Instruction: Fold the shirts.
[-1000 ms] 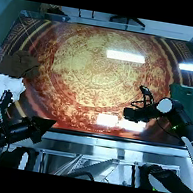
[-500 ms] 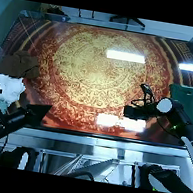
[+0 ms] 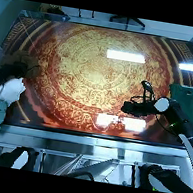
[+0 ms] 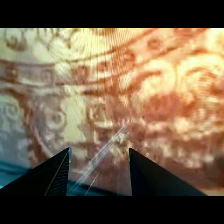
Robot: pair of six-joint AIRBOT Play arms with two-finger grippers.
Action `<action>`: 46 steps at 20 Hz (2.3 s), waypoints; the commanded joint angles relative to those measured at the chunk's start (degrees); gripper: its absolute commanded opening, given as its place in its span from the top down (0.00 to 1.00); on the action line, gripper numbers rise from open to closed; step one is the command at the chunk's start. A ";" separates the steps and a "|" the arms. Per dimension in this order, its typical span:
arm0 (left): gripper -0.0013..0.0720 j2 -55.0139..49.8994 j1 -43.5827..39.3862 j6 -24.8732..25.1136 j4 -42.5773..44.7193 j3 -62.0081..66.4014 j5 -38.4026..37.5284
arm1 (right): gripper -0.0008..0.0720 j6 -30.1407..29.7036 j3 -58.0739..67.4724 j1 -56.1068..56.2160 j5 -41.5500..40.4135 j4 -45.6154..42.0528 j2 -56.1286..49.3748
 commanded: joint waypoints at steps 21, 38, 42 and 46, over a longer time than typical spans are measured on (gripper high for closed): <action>0.96 -64.83 19.41 -3.80 6.43 59.32 -15.96 | 0.26 0.70 -0.02 0.00 -5.99 0.02 -5.07; 0.96 -37.59 -21.57 -1.31 -20.46 66.03 -43.34 | 0.83 -3.48 2.34 -6.19 -0.66 1.49 0.81; 0.96 -39.69 -36.41 -10.05 -1.51 66.03 -43.80 | 0.81 -5.40 2.38 -13.09 5.44 1.49 4.52; 0.96 -45.79 -43.93 -12.22 2.97 66.03 -44.02 | 0.61 -7.21 2.38 -17.25 8.85 1.51 5.14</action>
